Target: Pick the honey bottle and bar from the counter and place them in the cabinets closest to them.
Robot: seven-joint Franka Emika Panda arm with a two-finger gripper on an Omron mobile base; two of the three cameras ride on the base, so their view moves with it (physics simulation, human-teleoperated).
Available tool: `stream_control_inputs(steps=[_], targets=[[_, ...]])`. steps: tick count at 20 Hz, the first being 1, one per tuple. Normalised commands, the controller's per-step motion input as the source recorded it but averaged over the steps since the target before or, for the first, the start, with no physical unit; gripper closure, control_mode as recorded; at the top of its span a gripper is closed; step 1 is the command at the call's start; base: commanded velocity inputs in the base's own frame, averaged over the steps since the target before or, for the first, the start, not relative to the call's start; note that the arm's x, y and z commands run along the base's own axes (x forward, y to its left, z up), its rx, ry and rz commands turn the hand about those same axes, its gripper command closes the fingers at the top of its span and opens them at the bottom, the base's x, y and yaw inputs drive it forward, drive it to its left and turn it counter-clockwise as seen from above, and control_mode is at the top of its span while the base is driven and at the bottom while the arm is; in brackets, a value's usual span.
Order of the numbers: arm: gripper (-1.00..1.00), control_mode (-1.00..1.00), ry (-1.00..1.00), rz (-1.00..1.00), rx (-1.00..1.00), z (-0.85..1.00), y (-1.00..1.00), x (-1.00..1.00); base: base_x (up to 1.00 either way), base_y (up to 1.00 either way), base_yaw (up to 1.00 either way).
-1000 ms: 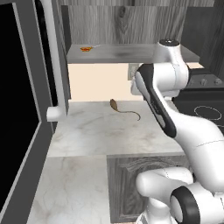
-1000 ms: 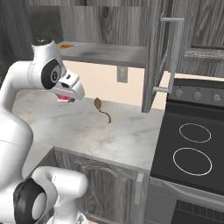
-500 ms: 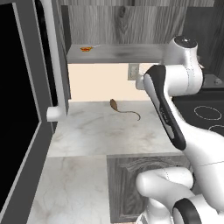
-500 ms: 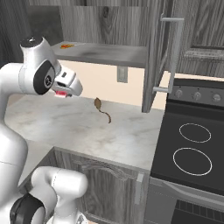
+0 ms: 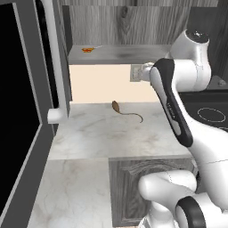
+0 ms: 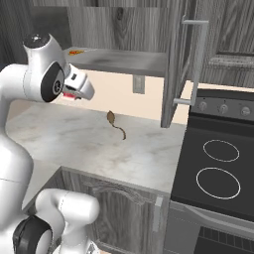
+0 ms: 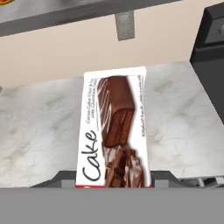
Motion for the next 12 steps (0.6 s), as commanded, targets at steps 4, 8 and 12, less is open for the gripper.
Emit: stream_control_inputs(steps=[4, 8, 12], targets=[[1.0, -1.0, 0.0, 0.0, 0.05, 0.47, 0.0, 0.16, 0.0, 0.0, 0.0], [1.0, -1.0, 0.0, 0.0, 0.01, 0.22, 0.0, 0.26, 0.0, 0.0, 0.0], [1.0, -1.0, -0.04, 0.01, 0.0, 0.05, 0.0, 0.15, 0.0, 0.0, 0.0]])
